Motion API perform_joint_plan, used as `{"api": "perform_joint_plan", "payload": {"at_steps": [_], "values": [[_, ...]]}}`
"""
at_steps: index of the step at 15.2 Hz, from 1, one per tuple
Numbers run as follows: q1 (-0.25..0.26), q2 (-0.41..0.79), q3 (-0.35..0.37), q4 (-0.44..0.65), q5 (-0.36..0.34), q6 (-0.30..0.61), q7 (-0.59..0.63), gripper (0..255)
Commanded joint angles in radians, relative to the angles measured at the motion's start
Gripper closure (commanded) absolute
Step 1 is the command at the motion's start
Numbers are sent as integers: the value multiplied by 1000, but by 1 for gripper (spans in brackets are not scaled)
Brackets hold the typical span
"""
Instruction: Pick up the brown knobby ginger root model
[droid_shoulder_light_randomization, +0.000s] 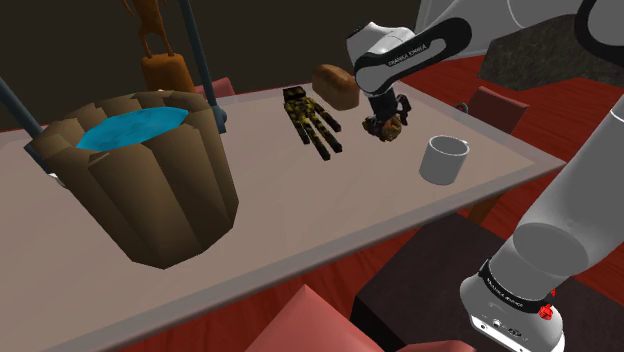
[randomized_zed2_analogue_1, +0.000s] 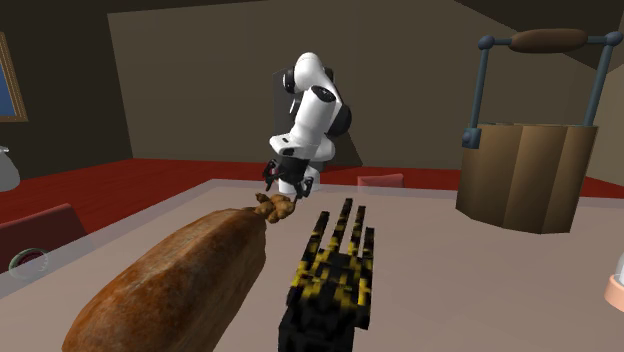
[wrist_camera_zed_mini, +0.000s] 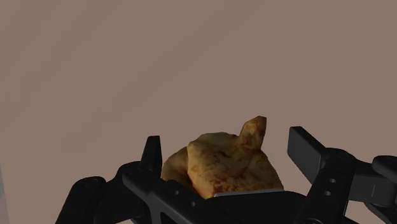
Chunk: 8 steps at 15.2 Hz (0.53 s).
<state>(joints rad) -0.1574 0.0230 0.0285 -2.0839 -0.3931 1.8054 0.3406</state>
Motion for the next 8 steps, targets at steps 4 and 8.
{"api": "perform_joint_plan", "payload": {"at_steps": [4, 8], "values": [[0, 5, 0, -3, -1, 8, 4, 255], [0, 5, 0, -3, -1, 8, 4, 255]]}}
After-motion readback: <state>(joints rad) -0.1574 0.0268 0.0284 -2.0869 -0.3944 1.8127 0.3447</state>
